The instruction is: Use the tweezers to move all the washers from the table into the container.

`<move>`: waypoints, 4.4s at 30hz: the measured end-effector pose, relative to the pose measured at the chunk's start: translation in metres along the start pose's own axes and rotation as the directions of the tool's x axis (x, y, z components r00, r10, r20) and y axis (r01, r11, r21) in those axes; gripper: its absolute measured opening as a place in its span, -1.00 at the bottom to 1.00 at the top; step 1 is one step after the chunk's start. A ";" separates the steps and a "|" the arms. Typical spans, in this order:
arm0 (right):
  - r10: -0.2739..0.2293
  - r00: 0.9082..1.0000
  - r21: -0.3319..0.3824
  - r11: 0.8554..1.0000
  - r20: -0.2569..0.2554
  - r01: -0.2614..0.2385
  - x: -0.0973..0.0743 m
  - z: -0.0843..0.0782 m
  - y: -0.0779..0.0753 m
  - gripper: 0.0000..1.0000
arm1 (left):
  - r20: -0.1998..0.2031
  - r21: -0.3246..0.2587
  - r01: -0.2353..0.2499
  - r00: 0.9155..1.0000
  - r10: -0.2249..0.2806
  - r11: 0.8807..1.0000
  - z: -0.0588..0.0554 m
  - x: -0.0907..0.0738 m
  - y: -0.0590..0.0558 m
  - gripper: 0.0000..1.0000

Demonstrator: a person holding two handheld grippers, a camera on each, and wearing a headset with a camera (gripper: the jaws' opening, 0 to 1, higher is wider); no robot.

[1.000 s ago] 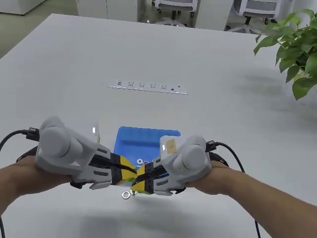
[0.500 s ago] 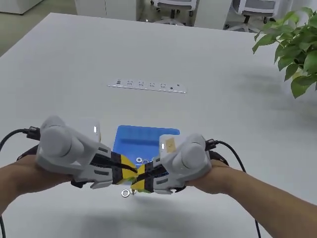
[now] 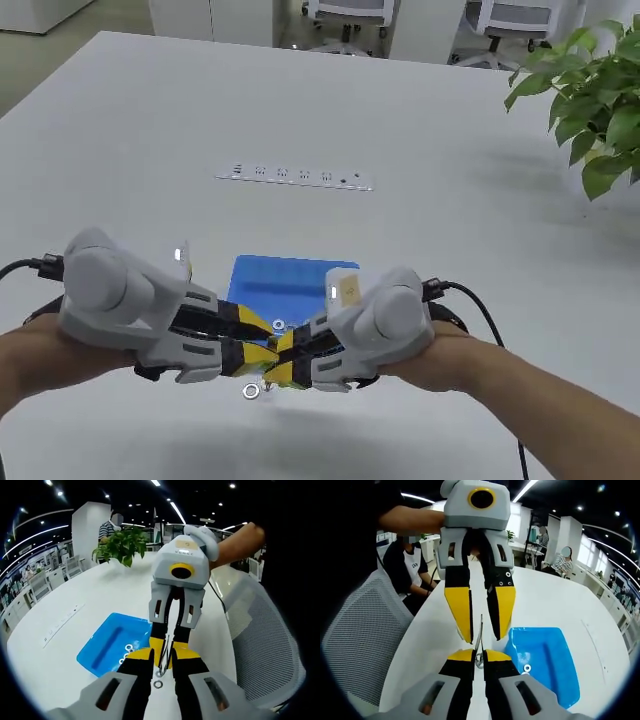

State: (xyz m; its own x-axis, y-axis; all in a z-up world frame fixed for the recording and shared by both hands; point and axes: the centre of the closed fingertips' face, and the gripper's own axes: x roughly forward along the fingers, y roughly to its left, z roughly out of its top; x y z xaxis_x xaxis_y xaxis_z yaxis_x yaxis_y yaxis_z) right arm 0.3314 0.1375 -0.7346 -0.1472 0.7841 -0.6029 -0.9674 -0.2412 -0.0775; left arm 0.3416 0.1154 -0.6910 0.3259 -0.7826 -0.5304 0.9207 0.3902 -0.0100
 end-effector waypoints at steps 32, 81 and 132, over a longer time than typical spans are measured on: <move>-0.061 0.998 -0.012 0.998 0.034 0.061 -0.046 0.026 -0.030 -0.85 | 0.107 -0.146 -0.122 0.985 0.138 0.982 0.002 -0.026 0.002 0.79; -0.105 0.992 0.016 0.994 -0.064 0.106 -0.045 -0.040 -0.079 -0.84 | 0.109 -0.101 -0.083 0.990 0.094 0.991 0.023 0.001 0.035 0.66; -0.075 0.991 0.011 0.997 -0.109 0.077 -0.042 -0.059 -0.074 -0.83 | 0.058 0.100 0.043 0.997 -0.049 0.994 0.048 0.068 0.052 -0.88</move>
State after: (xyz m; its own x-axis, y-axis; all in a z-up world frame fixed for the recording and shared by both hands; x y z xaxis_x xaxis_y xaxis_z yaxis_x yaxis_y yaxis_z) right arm 0.4214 0.0887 -0.7504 -0.0509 0.7331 -0.6783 -0.9780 -0.1741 -0.1147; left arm 0.4219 0.0592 -0.6871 0.2925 -0.8274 -0.4794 0.9506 0.3060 0.0518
